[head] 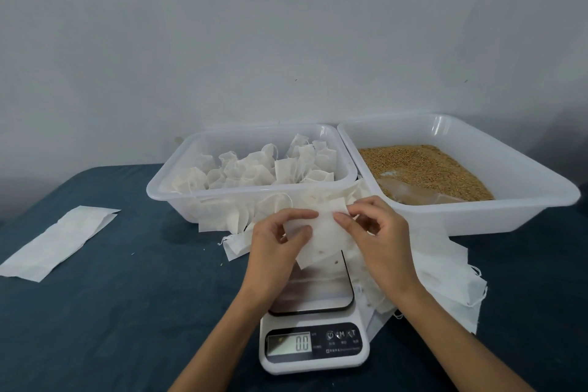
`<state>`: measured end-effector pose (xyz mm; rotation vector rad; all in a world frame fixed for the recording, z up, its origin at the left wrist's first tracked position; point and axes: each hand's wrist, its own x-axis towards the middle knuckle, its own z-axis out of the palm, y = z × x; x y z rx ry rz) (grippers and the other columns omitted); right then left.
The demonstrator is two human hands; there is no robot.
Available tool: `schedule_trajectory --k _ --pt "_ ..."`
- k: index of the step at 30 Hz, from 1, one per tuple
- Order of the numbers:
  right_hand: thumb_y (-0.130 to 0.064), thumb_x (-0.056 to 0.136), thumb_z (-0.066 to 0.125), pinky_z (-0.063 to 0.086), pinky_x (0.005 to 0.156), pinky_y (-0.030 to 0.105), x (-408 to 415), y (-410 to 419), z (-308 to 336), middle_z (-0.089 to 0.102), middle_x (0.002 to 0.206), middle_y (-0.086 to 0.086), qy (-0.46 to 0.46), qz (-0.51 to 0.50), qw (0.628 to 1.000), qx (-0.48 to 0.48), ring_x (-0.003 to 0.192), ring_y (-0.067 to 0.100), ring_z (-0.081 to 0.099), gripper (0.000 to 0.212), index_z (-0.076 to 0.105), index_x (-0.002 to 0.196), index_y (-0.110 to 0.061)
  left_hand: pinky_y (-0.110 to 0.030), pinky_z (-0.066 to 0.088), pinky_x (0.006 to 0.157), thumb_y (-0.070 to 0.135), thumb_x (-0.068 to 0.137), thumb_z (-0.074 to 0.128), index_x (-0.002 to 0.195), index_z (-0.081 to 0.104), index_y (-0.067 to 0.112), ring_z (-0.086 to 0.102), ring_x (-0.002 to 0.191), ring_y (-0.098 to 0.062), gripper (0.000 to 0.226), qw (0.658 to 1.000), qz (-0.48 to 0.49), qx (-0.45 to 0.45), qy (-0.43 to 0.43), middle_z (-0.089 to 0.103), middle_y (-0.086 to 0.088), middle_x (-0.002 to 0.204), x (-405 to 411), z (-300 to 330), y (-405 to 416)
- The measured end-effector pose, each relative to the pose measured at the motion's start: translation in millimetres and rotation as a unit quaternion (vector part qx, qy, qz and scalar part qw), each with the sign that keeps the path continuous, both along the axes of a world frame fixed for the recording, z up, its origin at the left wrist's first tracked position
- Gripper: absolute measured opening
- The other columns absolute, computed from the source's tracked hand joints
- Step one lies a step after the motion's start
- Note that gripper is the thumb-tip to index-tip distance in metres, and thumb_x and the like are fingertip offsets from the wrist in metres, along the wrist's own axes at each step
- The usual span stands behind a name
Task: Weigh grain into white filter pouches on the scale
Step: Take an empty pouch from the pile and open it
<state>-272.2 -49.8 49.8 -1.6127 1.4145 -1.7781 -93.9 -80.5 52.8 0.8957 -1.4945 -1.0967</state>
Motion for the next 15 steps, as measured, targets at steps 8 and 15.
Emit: schedule_trajectory --k 8,15 --pt "-0.029 0.097 0.068 0.040 0.040 0.026 2.9 3.3 1.4 0.068 0.070 0.001 -0.069 0.030 0.997 0.031 0.034 0.025 0.051 0.013 0.068 0.087 -0.020 -0.011 0.044 0.065 0.006 0.097 0.072 0.101 0.081 0.030 0.058 0.070 0.003 0.027 0.999 -0.012 -0.040 -0.007 0.074 0.013 0.089 -0.8 1.2 2.0" --pt "-0.021 0.091 0.075 0.043 0.042 0.026 1.1 3.5 5.8 0.074 0.086 0.007 -0.096 0.142 0.983 0.066 0.039 0.021 0.051 0.008 0.075 0.089 -0.014 -0.020 0.050 0.071 -0.001 0.097 0.068 0.103 0.080 0.027 0.065 0.080 -0.008 0.031 0.999 0.002 -0.025 0.025 0.076 0.006 0.091 1.5 0.0 0.0"
